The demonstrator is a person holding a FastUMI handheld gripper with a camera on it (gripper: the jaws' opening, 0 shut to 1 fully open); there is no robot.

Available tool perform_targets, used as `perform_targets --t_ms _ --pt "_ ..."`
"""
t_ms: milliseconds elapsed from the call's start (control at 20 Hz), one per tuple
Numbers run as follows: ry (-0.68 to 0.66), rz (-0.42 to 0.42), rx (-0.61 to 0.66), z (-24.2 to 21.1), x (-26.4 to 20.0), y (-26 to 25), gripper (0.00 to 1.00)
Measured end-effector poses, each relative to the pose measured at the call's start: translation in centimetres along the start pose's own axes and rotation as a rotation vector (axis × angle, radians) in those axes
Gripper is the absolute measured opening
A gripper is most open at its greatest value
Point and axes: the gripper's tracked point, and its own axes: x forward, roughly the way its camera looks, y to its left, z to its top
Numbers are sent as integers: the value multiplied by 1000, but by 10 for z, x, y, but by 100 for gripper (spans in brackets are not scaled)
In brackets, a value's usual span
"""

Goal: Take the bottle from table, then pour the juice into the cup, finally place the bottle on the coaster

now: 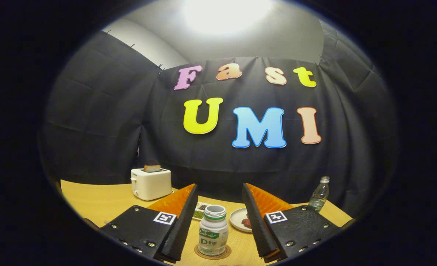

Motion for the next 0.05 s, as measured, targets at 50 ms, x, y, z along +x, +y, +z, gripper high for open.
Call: perform_targets --t_ms 50 --pt "-16 -9 7 15 -4 -5 73"
